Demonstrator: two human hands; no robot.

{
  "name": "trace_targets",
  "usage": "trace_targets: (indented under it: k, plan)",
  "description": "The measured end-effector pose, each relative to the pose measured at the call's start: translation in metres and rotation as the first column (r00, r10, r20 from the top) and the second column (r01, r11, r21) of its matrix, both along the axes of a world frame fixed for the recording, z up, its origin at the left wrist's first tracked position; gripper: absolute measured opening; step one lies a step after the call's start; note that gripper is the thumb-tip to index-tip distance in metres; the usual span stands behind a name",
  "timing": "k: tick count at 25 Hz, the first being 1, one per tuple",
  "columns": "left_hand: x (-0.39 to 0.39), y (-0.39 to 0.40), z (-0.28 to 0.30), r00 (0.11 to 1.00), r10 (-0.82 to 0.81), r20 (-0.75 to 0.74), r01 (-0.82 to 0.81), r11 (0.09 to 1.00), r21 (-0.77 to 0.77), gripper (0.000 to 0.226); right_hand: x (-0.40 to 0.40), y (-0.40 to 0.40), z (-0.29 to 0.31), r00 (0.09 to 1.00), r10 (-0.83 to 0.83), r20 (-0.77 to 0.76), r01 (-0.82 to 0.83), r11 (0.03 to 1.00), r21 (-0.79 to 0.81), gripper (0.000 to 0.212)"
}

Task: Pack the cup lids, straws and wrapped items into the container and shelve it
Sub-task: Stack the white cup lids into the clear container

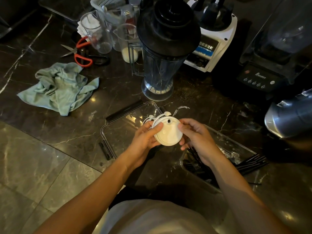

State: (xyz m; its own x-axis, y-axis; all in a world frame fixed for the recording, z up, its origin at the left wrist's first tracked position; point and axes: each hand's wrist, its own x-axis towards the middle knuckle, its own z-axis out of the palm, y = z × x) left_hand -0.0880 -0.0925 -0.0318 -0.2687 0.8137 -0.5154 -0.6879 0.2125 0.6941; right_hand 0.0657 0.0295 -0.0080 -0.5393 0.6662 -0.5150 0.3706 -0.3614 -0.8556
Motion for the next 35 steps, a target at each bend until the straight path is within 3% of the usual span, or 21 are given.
trace_targets:
  k: [5,10,15,19,22,25,30,35]
  plan:
    - [-0.007,0.001,-0.012,0.934,-0.010,-0.357,-0.072,0.973,-0.218,0.019,-0.028,0.008,-0.006,0.989,0.022,0.146,-0.029,0.998,0.048,0.022]
    - [-0.031,0.013,-0.030,0.854,-0.057,-0.517,-0.156,0.920,-0.360,0.037,-0.061,0.018,-0.020,0.965,0.095,0.244,-0.136,0.978,0.158,0.016]
    - [-0.035,0.007,-0.054,0.855,-0.078,-0.513,-0.164,0.897,-0.410,0.032,-0.069,0.015,-0.051,0.908,0.165,0.384,-0.251,0.950,0.185,0.031]
    - [-0.034,0.003,-0.060,0.829,-0.123,-0.545,-0.160,0.883,-0.441,0.017,-0.069,0.012,-0.057,0.888,0.150,0.436,-0.269,0.936,0.226,0.027]
    - [-0.036,0.003,-0.058,0.787,-0.182,-0.590,-0.132,0.883,-0.450,0.028,-0.068,0.009,-0.060,0.858,0.167,0.486,-0.347,0.886,0.307,0.017]
    - [-0.036,0.005,-0.058,0.739,-0.233,-0.632,-0.120,0.878,-0.463,0.039,-0.065,0.007,-0.061,0.851,0.155,0.502,-0.347,0.883,0.315,0.024]
    - [-0.036,0.009,-0.060,0.765,-0.239,-0.598,-0.100,0.873,-0.478,0.042,-0.067,0.010,-0.064,0.850,0.140,0.508,-0.281,0.936,0.212,0.035]
    - [-0.040,0.010,-0.060,0.763,-0.245,-0.598,-0.099,0.870,-0.483,0.045,-0.069,0.011,-0.064,0.829,0.128,0.545,-0.288,0.932,0.219,0.028]
